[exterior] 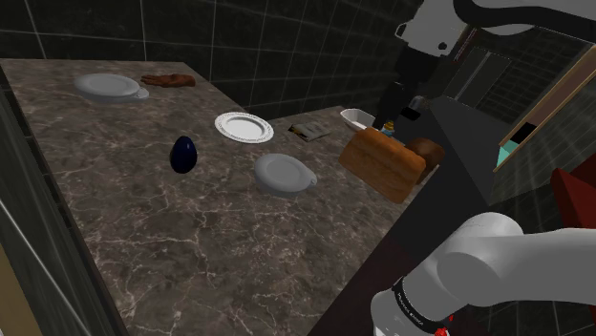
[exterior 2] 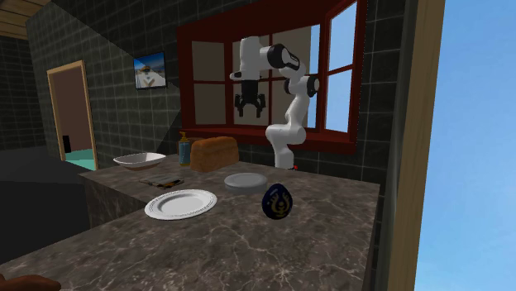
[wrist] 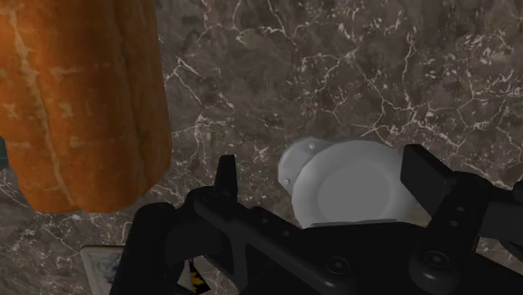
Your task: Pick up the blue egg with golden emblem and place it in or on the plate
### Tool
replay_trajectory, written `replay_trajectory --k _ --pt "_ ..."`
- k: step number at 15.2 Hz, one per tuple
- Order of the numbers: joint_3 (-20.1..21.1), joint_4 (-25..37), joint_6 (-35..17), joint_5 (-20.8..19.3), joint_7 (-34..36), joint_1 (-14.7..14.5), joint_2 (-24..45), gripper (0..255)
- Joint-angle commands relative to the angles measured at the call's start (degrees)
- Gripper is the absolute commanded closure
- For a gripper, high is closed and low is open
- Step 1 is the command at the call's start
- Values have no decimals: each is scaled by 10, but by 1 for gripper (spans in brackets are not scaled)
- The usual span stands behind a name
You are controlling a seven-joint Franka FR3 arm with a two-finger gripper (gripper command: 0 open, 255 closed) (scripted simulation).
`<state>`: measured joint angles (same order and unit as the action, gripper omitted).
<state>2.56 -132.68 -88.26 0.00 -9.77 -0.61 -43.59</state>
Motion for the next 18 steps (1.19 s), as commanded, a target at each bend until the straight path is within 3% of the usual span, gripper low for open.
replay_trajectory --k 1,10,18 --pt "0 0 0 0 0 0 0 0" --pt "63 -21 -140 79 90 -24 91 0" --pt "119 10 -262 123 160 -41 211 0"
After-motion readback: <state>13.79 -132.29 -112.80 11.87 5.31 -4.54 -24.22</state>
